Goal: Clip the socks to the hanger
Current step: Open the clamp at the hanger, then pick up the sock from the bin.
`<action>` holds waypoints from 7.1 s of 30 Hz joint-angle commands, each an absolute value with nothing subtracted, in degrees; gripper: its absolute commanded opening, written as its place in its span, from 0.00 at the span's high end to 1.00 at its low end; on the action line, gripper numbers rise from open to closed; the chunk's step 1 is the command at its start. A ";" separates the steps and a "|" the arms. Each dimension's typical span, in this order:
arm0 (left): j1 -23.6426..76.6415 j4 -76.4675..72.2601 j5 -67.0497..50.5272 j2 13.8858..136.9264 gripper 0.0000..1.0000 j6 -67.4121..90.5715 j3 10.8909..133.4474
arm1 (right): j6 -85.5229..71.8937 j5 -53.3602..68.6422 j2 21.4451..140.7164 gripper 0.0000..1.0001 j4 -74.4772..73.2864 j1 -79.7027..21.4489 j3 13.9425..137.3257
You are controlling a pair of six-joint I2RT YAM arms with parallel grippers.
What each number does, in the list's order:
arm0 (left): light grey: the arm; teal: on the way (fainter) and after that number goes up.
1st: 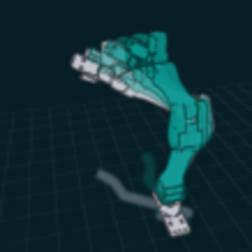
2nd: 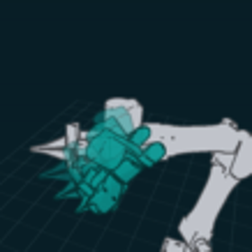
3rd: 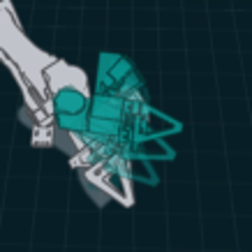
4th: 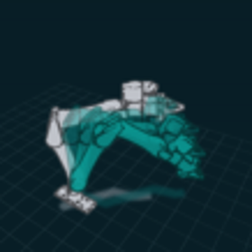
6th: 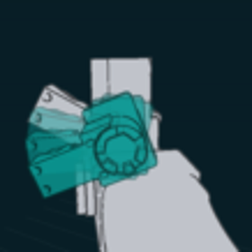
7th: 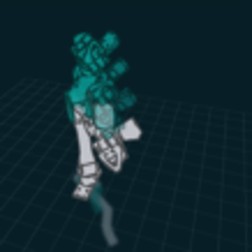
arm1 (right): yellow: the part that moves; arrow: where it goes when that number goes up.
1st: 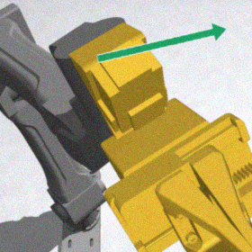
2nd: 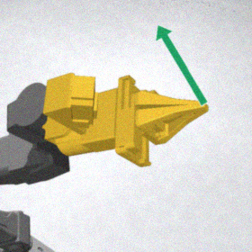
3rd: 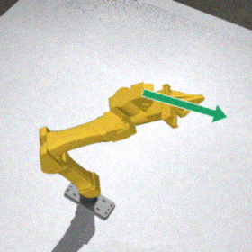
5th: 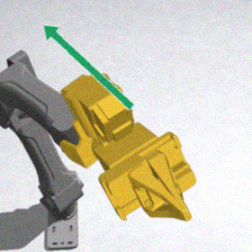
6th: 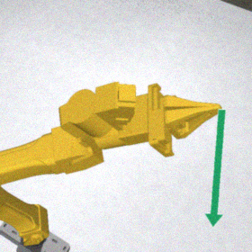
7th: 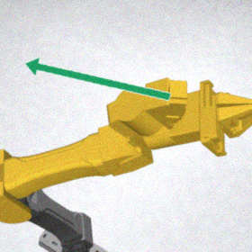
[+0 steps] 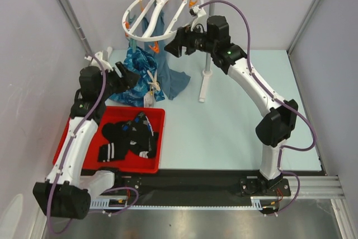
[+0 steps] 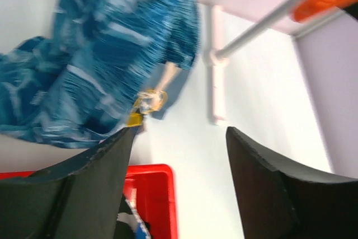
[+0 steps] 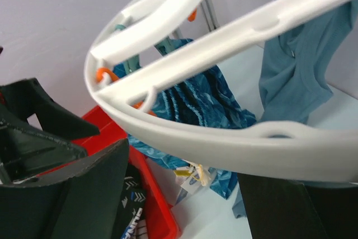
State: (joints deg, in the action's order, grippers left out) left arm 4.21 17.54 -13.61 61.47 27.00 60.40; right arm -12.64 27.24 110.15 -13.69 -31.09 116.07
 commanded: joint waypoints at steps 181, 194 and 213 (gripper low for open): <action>27.69 39.12 22.95 71.09 0.37 74.62 49.13 | -15.82 -2.90 113.11 1.00 -16.00 -43.68 125.68; 27.77 35.86 24.43 70.94 0.73 71.72 47.11 | -15.47 -2.81 112.85 1.00 -16.35 -43.86 125.60; 27.95 3.70 -6.50 48.16 1.00 34.93 42.69 | -17.40 -1.49 111.97 1.00 -16.70 -43.95 125.68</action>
State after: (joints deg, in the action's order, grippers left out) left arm 27.62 12.03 2.26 46.57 45.65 37.47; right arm -16.14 -2.55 115.07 -18.11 -43.66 125.03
